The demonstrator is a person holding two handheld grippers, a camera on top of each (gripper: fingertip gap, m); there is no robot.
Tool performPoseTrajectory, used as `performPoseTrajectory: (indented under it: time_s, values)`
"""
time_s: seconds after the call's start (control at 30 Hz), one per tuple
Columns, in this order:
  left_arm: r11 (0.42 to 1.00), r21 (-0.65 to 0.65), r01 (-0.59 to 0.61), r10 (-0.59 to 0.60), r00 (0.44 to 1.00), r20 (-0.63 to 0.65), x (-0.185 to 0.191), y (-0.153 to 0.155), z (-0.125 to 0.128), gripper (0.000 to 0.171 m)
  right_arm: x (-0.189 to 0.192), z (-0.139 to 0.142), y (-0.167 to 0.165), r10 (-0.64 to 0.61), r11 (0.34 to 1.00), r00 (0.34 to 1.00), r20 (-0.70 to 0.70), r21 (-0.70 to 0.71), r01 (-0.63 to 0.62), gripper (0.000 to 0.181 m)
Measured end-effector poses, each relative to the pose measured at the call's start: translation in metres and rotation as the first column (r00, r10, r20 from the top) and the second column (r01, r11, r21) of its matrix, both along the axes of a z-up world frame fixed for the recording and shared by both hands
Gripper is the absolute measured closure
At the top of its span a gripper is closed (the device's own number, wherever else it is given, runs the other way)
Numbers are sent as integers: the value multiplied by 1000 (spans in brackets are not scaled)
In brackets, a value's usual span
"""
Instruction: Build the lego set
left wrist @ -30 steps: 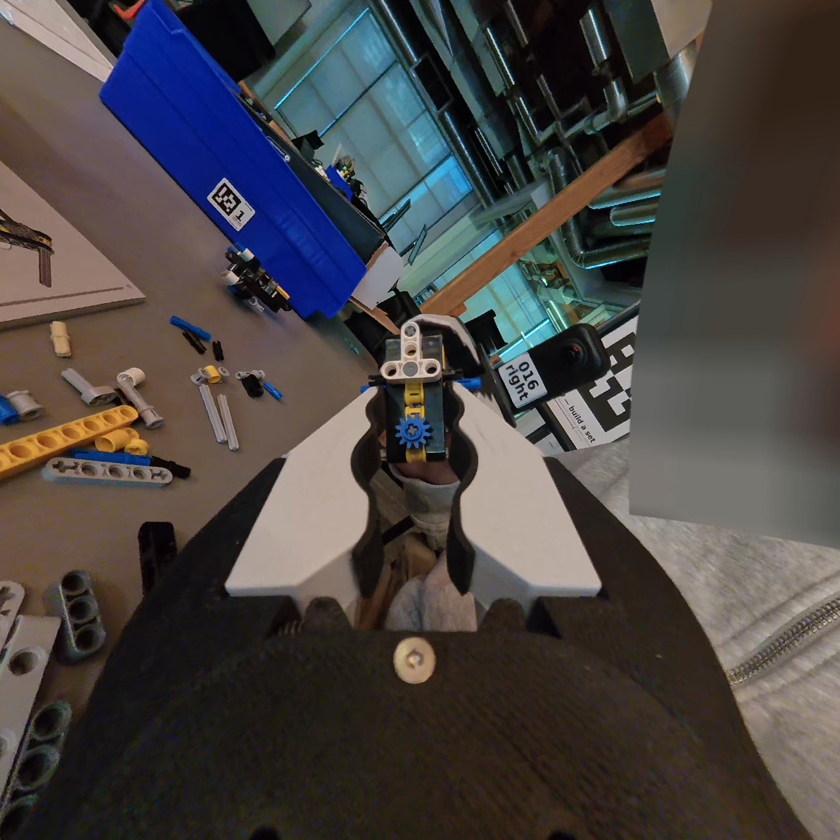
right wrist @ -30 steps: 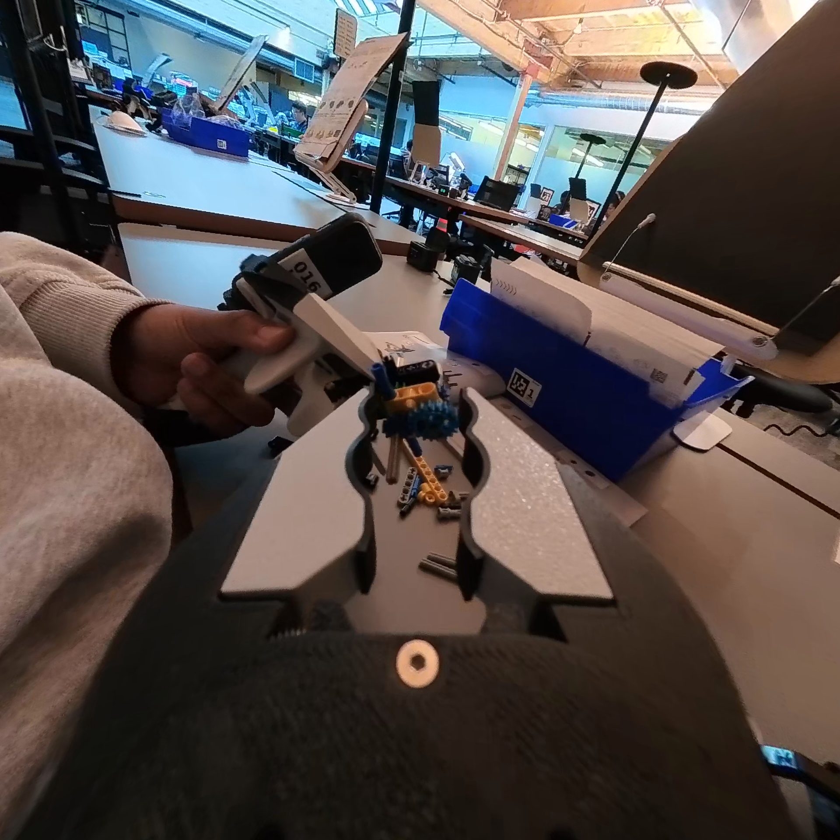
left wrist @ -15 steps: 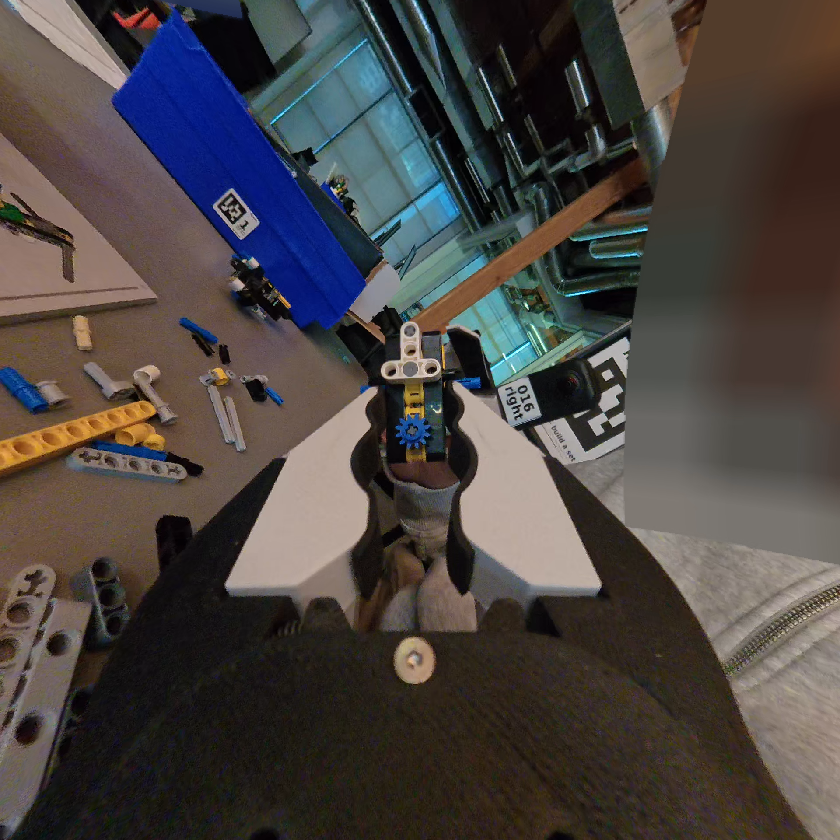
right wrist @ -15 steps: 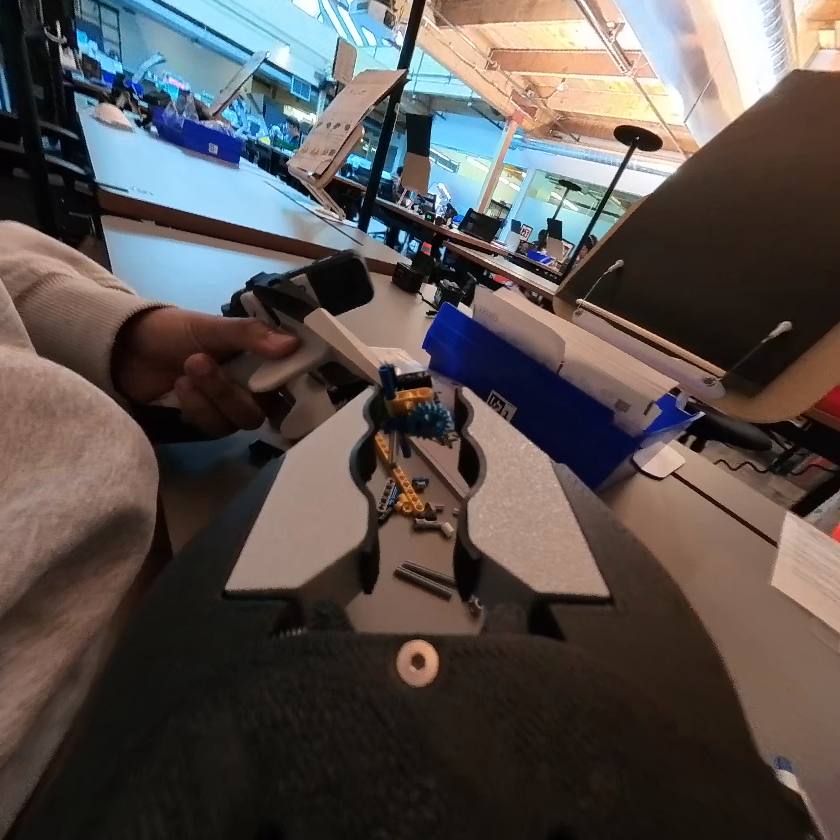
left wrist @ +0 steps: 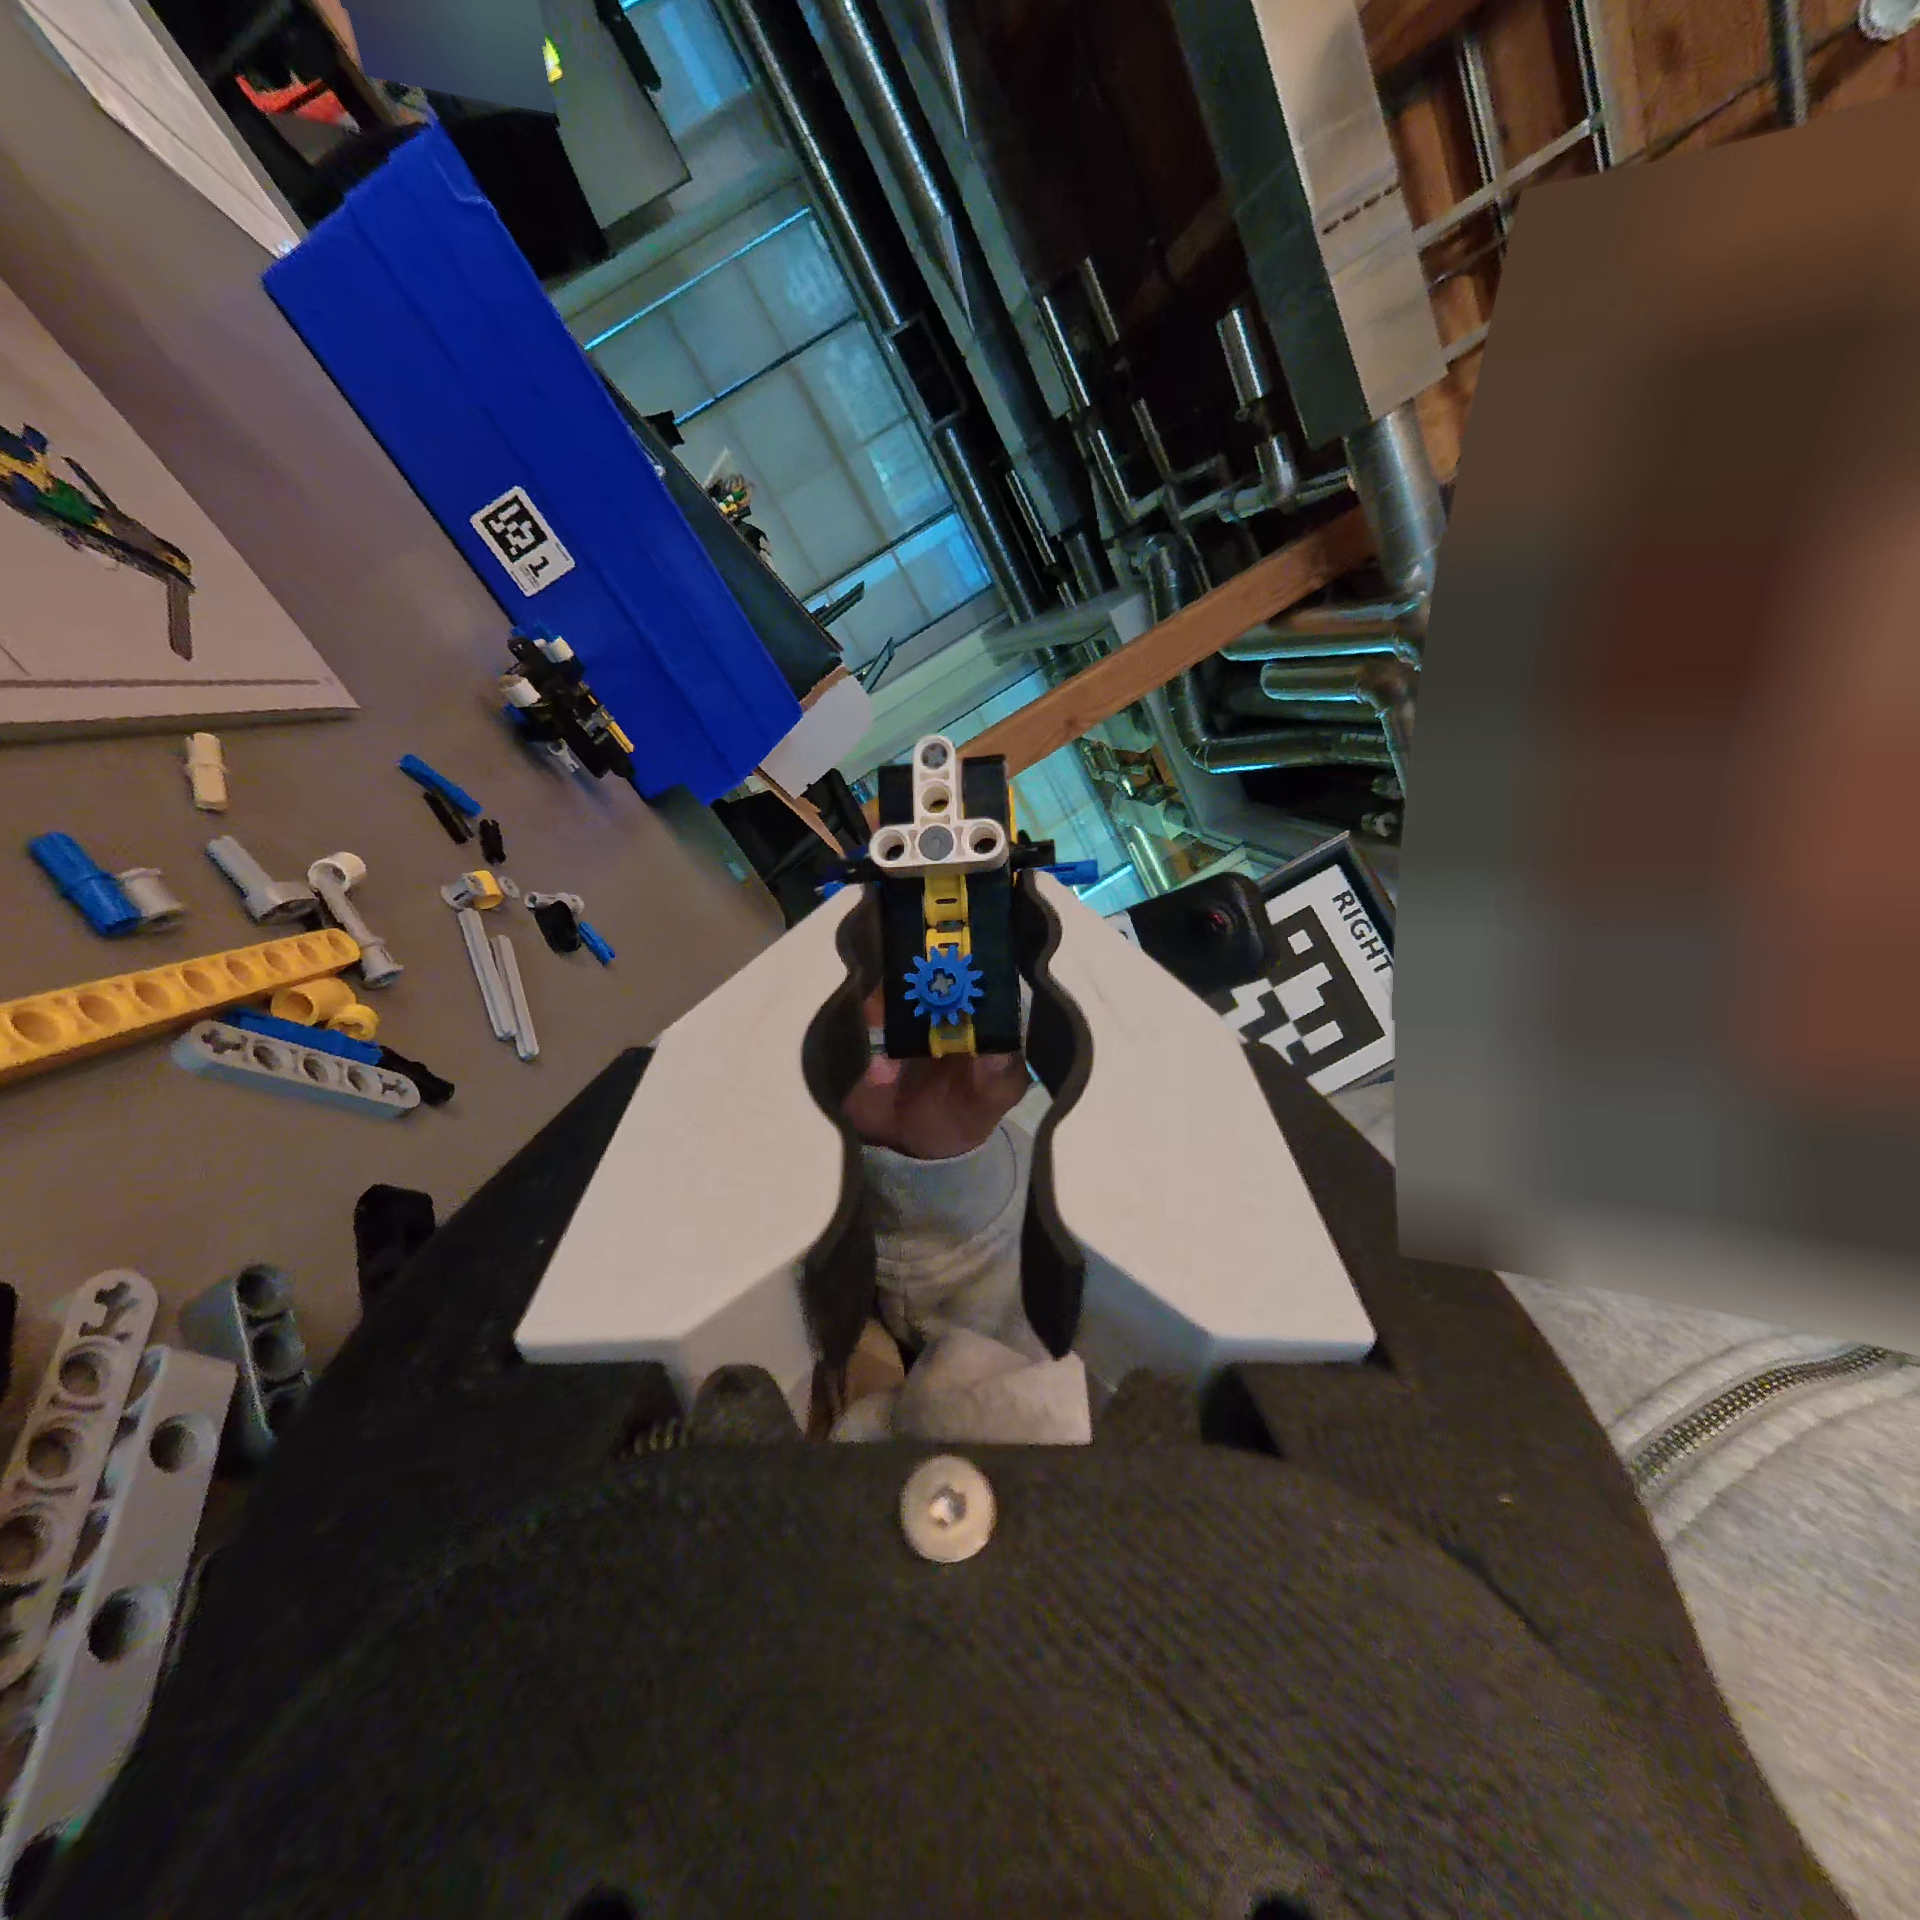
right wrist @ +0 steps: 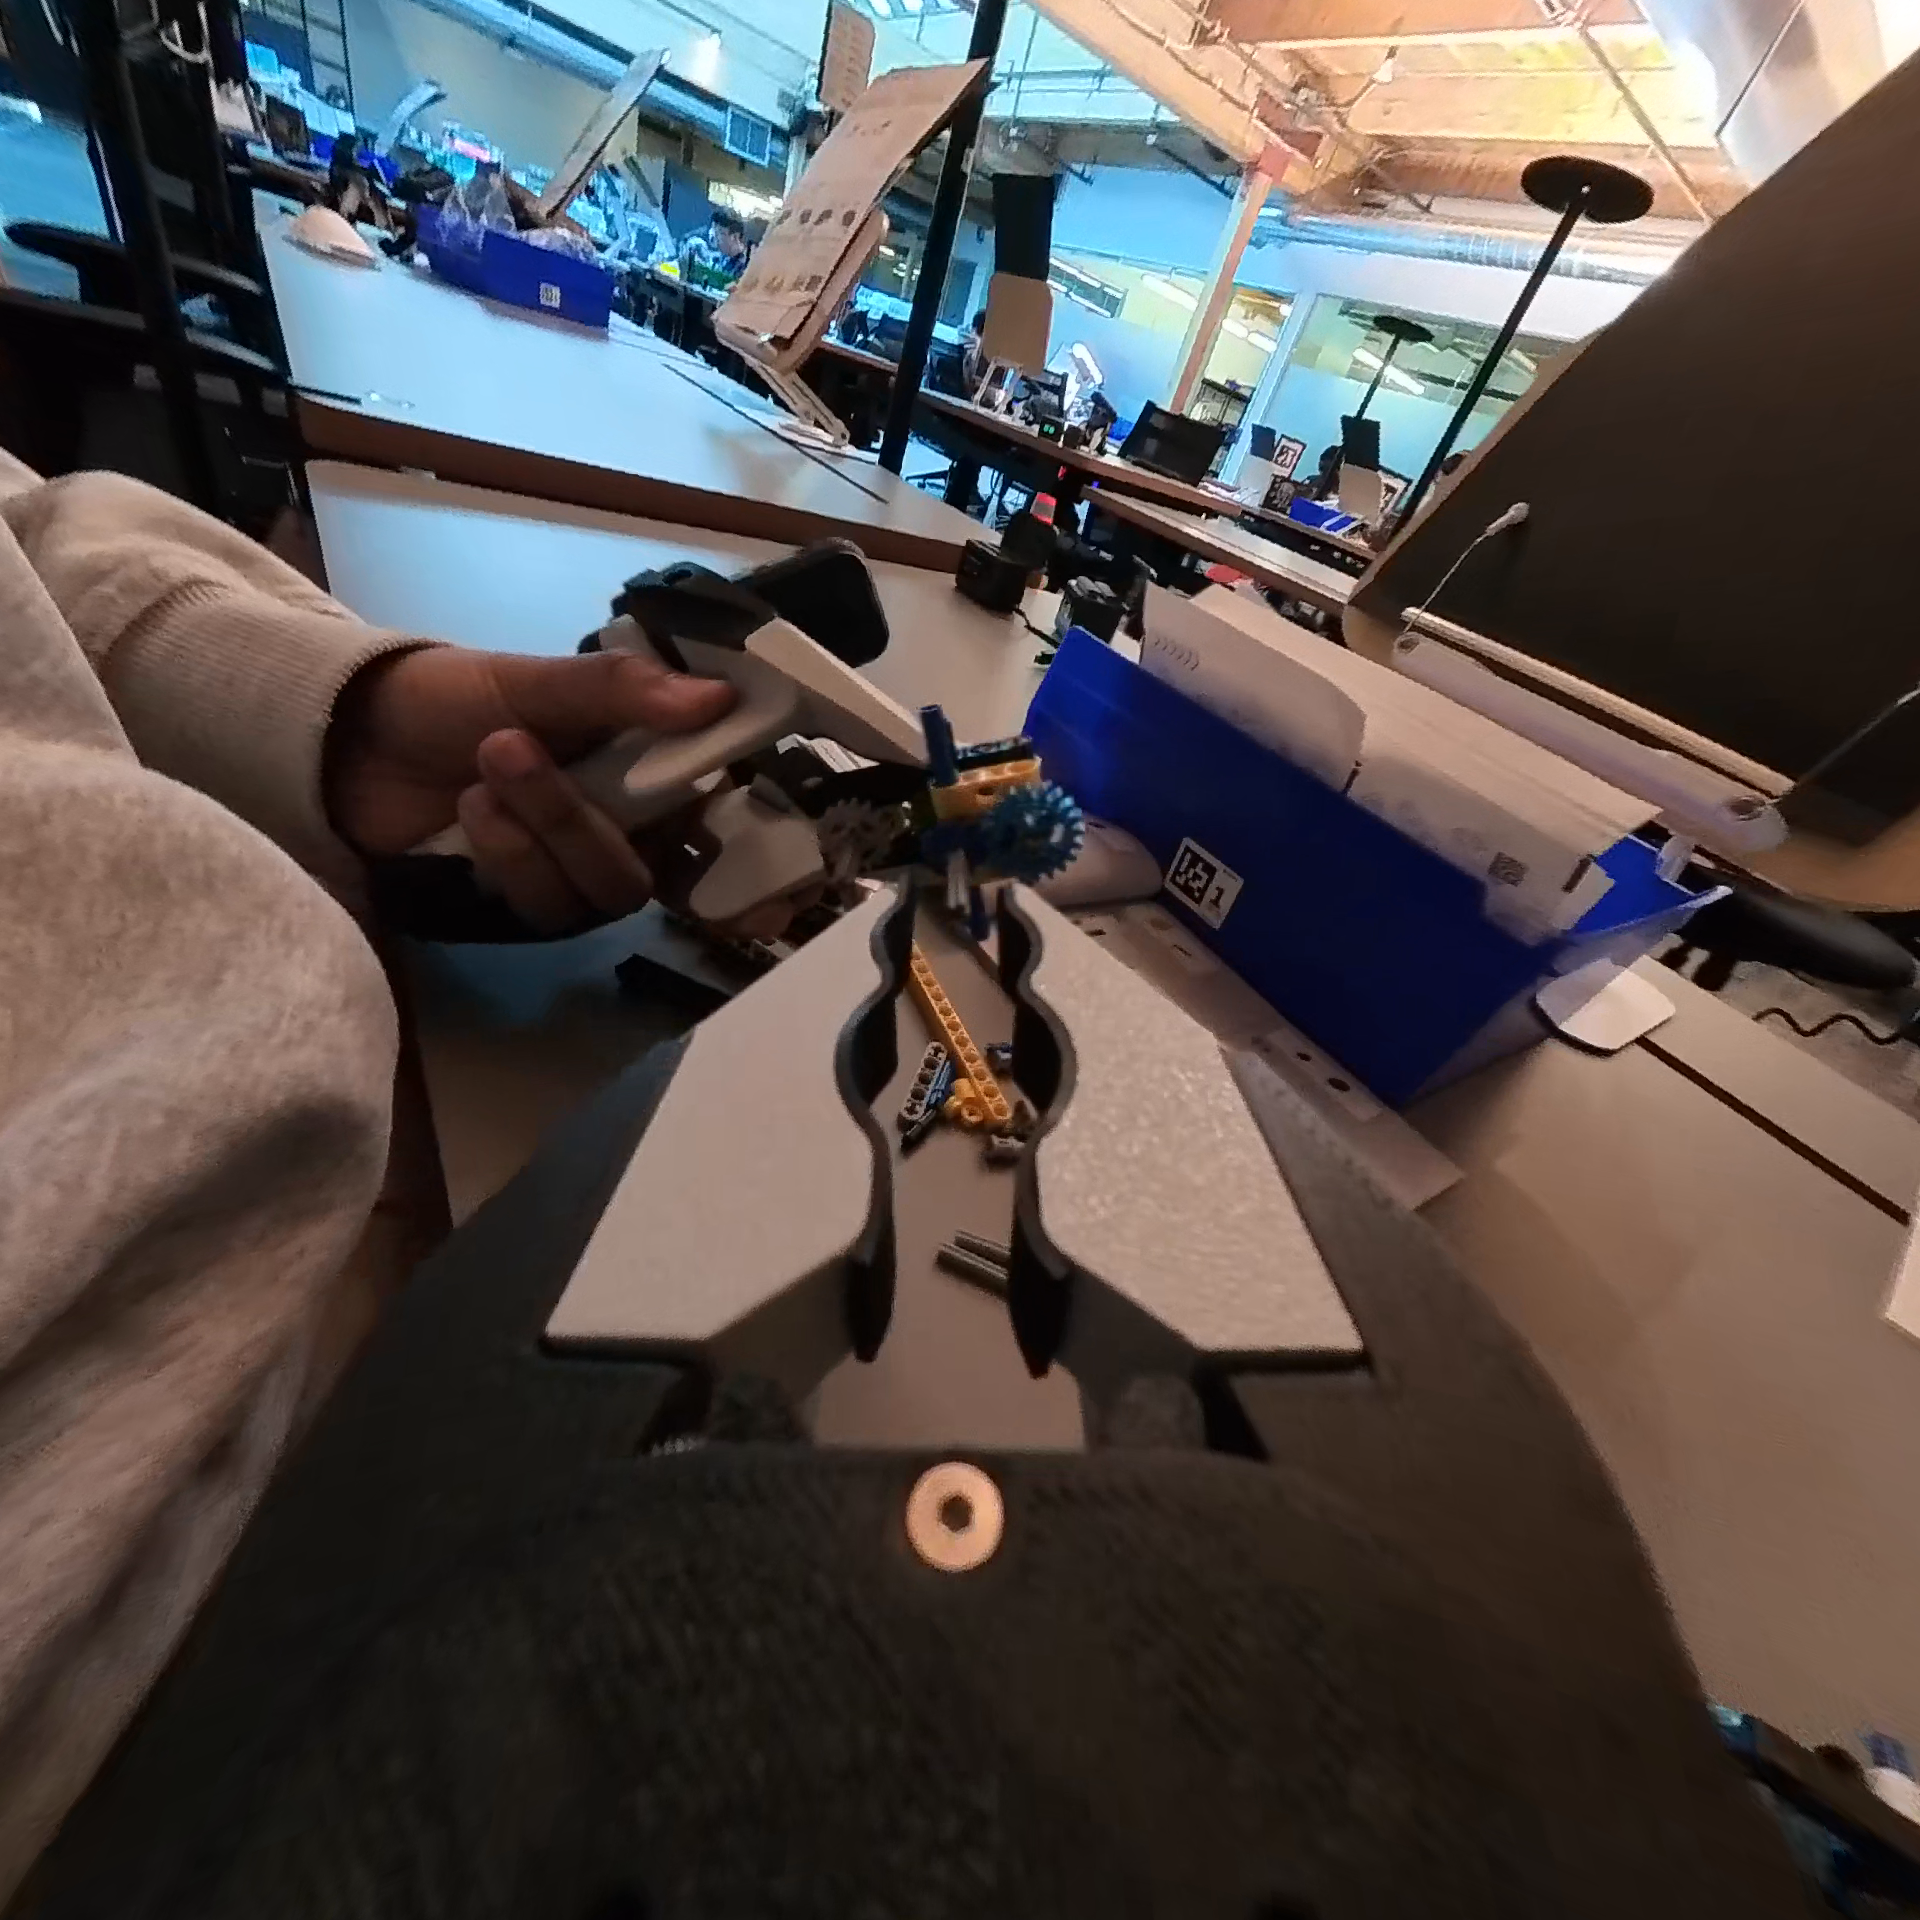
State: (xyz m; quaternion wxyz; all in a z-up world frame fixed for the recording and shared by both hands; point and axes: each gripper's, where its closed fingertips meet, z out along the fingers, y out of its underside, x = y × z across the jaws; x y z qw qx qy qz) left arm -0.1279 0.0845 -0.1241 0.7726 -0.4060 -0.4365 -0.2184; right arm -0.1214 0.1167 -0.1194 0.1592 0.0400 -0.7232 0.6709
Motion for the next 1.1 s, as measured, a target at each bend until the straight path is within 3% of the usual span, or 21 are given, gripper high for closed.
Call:
performPoseTrajectory:
  time_s: [0.2,0.5,0.73,1.1]
  values:
    - [1000,3,19,-19,1000,1,2,3,0,149,3,-2,-2,-1,1000,999,-34,16,1,178]
    - [999,13,40,-40,999,-3,4,5,1,148,3,4,-2,-3,1000,1000,-25,3,3,179]
    - [995,-99,23,-23,1000,0,2,11,-8,123,-4,5,0,-38,999,999,20,29,37,180]
    - [986,-167,-22,19,1000,-21,-2,6,-12,118,-30,-11,21,-100,979,986,133,189,74,180]
